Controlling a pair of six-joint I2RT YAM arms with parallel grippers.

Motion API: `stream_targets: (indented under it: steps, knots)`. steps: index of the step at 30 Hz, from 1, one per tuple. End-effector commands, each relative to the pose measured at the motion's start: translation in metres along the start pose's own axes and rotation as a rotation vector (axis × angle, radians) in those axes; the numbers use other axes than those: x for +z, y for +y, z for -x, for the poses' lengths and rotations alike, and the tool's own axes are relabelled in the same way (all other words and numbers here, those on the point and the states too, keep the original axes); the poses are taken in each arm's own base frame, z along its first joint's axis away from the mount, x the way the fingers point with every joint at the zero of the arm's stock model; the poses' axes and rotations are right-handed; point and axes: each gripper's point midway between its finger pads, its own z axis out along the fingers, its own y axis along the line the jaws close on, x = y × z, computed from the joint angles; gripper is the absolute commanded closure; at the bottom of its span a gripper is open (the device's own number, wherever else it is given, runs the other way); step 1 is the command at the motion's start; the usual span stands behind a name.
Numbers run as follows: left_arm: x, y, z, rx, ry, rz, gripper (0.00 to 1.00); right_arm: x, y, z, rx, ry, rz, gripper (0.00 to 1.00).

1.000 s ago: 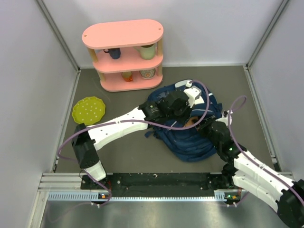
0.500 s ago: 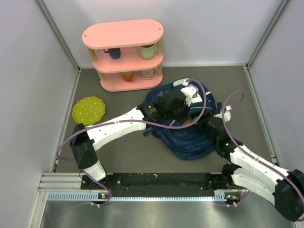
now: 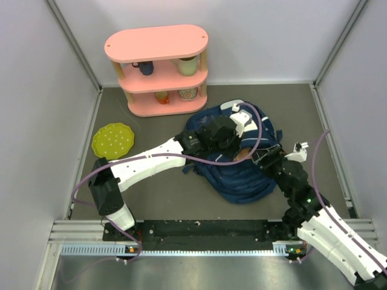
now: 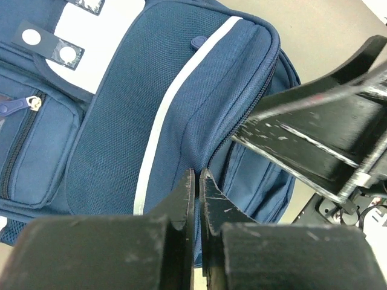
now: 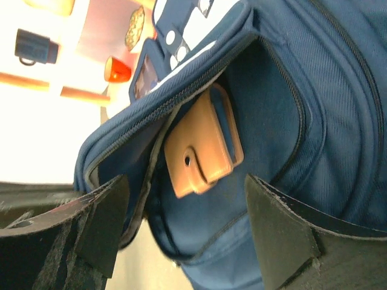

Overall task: Pack the student bag
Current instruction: Place the personal item in the student bag, then zip the student bag at the center of the board.

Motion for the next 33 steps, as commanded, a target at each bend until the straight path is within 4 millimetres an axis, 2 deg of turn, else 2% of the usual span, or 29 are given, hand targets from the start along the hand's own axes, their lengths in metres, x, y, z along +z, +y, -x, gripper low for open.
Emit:
stream_targets:
  steps: [1,2,3,4,5,6,7,8,10,11,13,14,15,18,20,21,24,25,27,33]
  knots:
    - [-0.022,-0.015,0.026,-0.02,-0.1,-0.085,0.78,-0.033,-0.017,-0.021,-0.024,0.144,-0.011,0.25]
    - [-0.025,-0.015,0.026,-0.018,-0.1,-0.088,0.69,-0.039,-0.018,-0.022,-0.01,0.158,-0.012,0.25]
    - [-0.026,-0.019,0.018,-0.02,-0.081,-0.115,0.61,-0.047,-0.03,-0.027,-0.019,0.184,-0.045,0.25]
    - [-0.034,-0.02,0.02,-0.036,-0.093,-0.122,0.41,-0.055,-0.028,-0.023,-0.009,0.169,-0.02,0.25]
    - [-0.037,-0.018,0.021,-0.04,-0.102,-0.116,0.36,-0.059,-0.03,-0.02,-0.001,0.157,-0.021,0.25]
    - [-0.038,-0.014,0.012,-0.044,-0.095,-0.104,0.3,-0.063,-0.034,-0.021,-0.004,0.16,-0.033,0.25]
    - [-0.047,-0.008,0.019,-0.053,-0.132,-0.073,0.27,-0.068,-0.04,-0.02,-0.006,0.163,-0.053,0.25]
    - [-0.049,0.0,0.013,-0.058,-0.126,-0.052,0.21,-0.074,-0.04,-0.017,0.003,0.151,-0.044,0.25]
    - [-0.058,0.011,0.014,-0.083,-0.147,-0.023,0.19,-0.081,-0.045,-0.014,0.008,0.148,-0.067,0.25]
    - [-0.056,0.027,0.004,-0.107,-0.13,0.016,0.16,-0.083,-0.044,-0.01,0.014,0.132,-0.062,0.25]
    - [-0.057,0.042,-0.006,-0.165,-0.119,0.038,0.15,-0.083,-0.045,-0.005,0.006,0.111,-0.074,0.24]
    - [-0.051,0.059,-0.021,-0.204,-0.09,0.054,0.15,-0.08,-0.049,-0.002,-0.004,0.089,-0.104,0.22]
    - [-0.049,0.068,-0.025,-0.233,-0.09,0.059,0.14,-0.078,-0.051,0.001,-0.008,0.074,-0.122,0.21]
    - [-0.041,0.08,-0.043,-0.33,-0.075,-0.025,0.15,-0.07,-0.056,0.014,-0.034,0.015,-0.202,0.16]
    - [-0.036,0.09,-0.05,-0.366,-0.073,-0.026,0.14,-0.064,-0.048,0.024,-0.052,-0.021,-0.208,0.11]
    - [-0.034,0.09,-0.048,-0.365,-0.085,-0.046,0.15,-0.058,-0.049,0.022,-0.071,-0.009,-0.229,0.1]
    - [-0.026,0.092,-0.053,-0.378,-0.066,-0.074,0.15,-0.046,-0.03,0.018,-0.085,0.028,-0.19,0.08]
    - [-0.02,0.093,-0.059,-0.384,-0.038,-0.088,0.15,-0.04,-0.029,0.013,-0.094,0.052,-0.207,0.08]
    - [-0.016,0.097,-0.057,-0.403,-0.03,-0.106,0.16,-0.034,-0.026,0.008,-0.109,0.082,-0.215,0.07]
    - [-0.006,0.082,-0.053,-0.391,-0.027,-0.228,0.18,-0.019,-0.034,0.012,-0.145,0.076,-0.251,0.06]
